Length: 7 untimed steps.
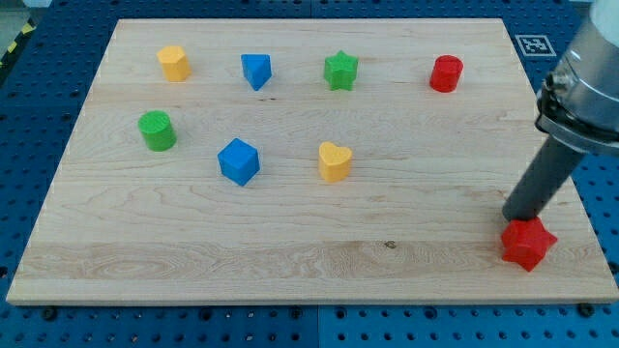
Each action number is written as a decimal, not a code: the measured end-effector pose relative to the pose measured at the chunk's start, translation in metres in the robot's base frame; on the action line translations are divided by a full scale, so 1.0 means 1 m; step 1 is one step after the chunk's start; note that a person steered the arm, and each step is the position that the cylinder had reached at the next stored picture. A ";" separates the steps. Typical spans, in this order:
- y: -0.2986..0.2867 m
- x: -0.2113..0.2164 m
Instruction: Move the yellow heart to the left side of the red star
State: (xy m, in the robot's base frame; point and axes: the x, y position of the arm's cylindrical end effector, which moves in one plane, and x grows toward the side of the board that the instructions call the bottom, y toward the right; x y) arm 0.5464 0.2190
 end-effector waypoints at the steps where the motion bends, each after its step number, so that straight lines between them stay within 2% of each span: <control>1: -0.008 -0.011; 3: -0.106 -0.113; 4: -0.171 -0.140; 5: -0.220 -0.121; 6: -0.223 -0.067; 7: -0.193 -0.036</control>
State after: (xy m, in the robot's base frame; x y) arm 0.5101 0.0261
